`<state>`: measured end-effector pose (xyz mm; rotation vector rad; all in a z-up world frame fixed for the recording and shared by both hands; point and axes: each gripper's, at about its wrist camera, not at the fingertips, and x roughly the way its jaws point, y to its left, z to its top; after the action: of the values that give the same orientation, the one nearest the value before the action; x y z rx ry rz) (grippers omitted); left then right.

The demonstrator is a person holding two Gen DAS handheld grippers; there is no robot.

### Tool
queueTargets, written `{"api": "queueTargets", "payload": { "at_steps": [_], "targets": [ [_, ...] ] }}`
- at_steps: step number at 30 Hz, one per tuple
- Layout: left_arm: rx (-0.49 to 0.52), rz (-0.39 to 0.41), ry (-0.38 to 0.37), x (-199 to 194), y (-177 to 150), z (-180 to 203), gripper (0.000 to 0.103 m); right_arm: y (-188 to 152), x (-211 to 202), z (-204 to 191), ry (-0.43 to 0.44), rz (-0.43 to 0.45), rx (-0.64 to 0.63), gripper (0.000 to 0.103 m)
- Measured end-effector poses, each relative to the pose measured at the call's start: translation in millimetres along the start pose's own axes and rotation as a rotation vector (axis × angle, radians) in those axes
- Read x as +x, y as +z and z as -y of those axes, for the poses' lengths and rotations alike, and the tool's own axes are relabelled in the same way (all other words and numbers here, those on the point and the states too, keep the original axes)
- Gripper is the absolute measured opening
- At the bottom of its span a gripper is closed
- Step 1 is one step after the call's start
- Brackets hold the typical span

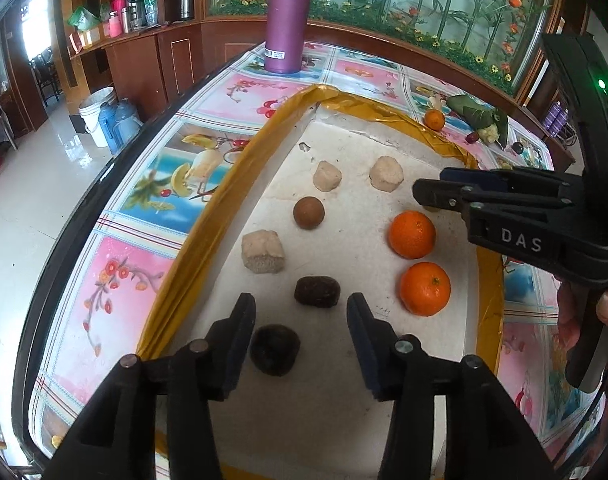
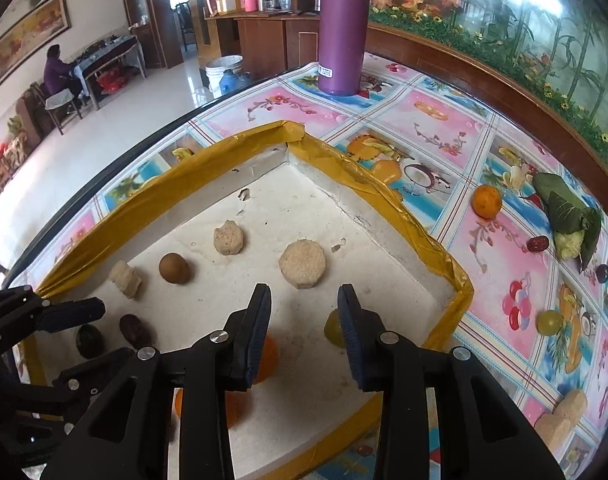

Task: Organize fruits
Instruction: 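Withdraw both open grippers from the tray toward the remaining cakes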

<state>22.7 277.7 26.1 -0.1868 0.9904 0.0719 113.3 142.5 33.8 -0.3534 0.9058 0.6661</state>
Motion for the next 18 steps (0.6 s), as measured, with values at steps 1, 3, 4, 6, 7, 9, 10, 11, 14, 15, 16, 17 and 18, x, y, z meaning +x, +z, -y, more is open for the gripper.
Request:
{"api": "queueTargets", "payload": {
  "at_steps": [1,3,4,6,7,9,10,11,14,15,16,17,18],
  "targets": [
    [-0.006,0.006,0.001,-3.1,-0.8,-0.7,0.054,-3.5,-5.0,0.5,0.003,0.004,0.008,0.033],
    [-0.013,0.021,0.017,-10.0,-3.9,-1.1,0.057,-10.3,-14.0,1.7,0.015,0.014,0.027,0.033],
    [-0.013,0.031,0.024,-13.2,-5.4,-0.1,0.057,-14.2,-19.1,1.9,0.019,0.020,0.034,0.033],
    [-0.011,0.049,0.028,-19.7,-8.8,3.6,0.058,-22.4,-29.9,2.2,0.019,0.034,0.045,0.033],
    [-0.009,0.057,0.032,-22.7,-10.7,6.4,0.060,-27.4,-35.9,3.0,0.023,0.039,0.052,0.033],
    [0.000,0.076,0.034,-29.4,-14.4,12.8,0.061,-37.7,-47.2,4.9,0.029,0.050,0.068,0.033],
    [0.005,0.082,0.033,-32.0,-15.8,16.1,0.063,-42.8,-52.0,5.8,0.034,0.051,0.073,0.033],
    [0.011,0.087,0.031,-34.7,-17.3,20.2,0.065,-48.7,-57.2,6.8,0.035,0.053,0.077,0.033],
    [0.033,0.104,0.026,-41.4,-19.9,32.9,0.067,-67.7,-70.9,10.5,0.027,0.057,0.086,0.033],
    [0.039,0.107,0.021,-43.0,-20.4,37.3,0.068,-76.0,-75.7,13.1,0.025,0.056,0.093,0.033],
    [0.044,0.111,0.017,-44.4,-20.9,41.5,0.069,-82.1,-78.8,15.6,0.024,0.053,0.101,0.033],
    [0.047,0.113,0.013,-46.0,-21.4,46.0,0.070,-89.7,-82.6,18.5,0.023,0.048,0.110,0.033],
    [0.050,0.115,0.007,-47.0,-21.9,50.6,0.072,-97.1,-85.6,21.1,0.021,0.043,0.120,0.034]
  ]
}}
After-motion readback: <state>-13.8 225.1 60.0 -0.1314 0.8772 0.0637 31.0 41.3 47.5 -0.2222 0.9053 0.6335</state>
